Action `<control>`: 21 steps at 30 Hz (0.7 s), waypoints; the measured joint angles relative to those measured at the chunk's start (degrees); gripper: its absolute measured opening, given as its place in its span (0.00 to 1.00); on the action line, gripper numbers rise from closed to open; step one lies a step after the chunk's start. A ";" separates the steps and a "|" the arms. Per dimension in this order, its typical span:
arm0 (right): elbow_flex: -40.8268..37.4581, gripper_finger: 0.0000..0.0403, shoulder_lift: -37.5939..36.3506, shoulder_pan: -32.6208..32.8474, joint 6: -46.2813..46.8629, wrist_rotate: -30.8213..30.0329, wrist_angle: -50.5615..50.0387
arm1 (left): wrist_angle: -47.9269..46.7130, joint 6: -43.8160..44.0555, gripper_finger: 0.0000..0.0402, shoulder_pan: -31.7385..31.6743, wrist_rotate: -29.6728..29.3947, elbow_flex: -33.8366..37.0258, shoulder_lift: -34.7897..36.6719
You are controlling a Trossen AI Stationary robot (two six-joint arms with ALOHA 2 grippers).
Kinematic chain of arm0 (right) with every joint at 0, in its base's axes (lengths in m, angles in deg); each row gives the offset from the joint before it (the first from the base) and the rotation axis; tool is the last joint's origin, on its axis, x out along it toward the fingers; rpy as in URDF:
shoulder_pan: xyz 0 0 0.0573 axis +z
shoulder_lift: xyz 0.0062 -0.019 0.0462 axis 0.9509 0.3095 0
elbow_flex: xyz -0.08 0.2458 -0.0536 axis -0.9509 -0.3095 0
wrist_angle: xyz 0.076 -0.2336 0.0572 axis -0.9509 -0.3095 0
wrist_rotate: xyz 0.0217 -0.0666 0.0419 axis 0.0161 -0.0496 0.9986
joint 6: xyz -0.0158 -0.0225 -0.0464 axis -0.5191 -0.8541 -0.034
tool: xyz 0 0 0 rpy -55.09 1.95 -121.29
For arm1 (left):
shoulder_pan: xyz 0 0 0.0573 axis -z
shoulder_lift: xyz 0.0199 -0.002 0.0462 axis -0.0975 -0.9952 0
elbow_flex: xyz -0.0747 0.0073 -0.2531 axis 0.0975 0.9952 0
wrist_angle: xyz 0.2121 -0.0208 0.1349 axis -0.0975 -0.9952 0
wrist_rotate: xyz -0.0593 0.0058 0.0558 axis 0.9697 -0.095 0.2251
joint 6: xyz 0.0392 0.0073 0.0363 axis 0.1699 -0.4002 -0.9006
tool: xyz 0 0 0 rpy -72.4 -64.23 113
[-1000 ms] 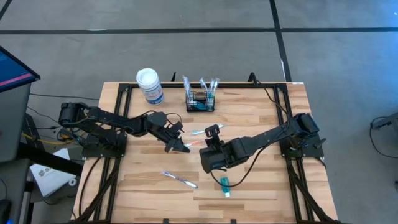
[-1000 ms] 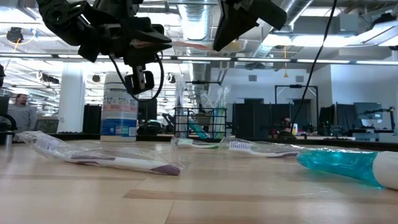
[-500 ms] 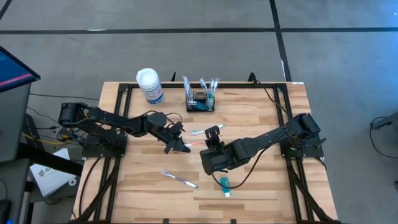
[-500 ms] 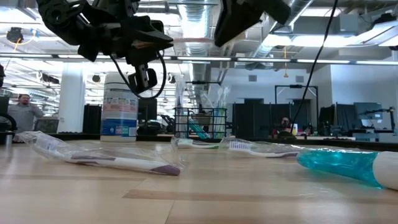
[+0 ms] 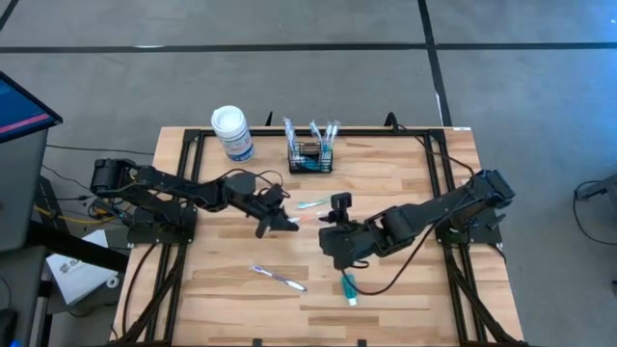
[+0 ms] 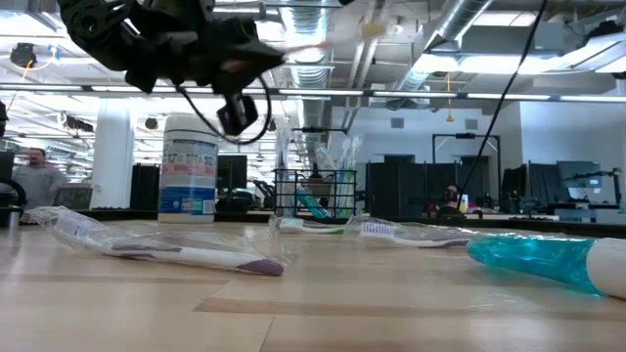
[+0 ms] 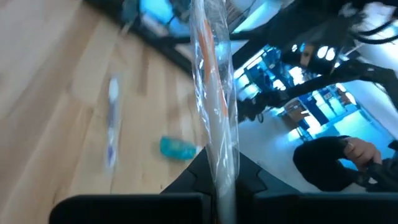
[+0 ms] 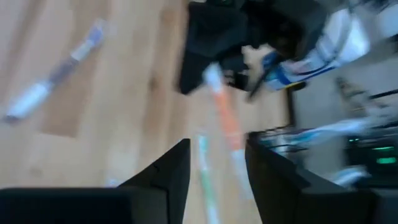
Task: Pick & Place toothbrushing station
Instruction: Put the orange toothbrush into the black wire organizer
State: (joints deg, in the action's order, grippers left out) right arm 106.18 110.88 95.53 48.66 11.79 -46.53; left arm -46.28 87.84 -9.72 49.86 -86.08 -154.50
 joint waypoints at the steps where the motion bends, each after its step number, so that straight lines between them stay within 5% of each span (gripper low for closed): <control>1: 0.00 0.36 -0.30 -0.02 1.45 1.66 0.00 | 1.40 -0.74 0.01 0.00 -0.11 0.00 0.01; 12: 0.00 0.34 -0.69 0.84 9.23 3.60 2.02 | 10.49 -15.58 0.01 0.47 -8.68 0.02 3.63; 21: -0.02 0.29 -0.69 0.35 6.71 1.23 11.20 | 10.71 -30.73 0.01 5.62 -15.05 0.02 12.60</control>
State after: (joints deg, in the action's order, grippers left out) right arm 106.16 110.20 95.88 55.36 13.02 -35.33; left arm -35.56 57.12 -4.09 34.81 -86.06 -141.90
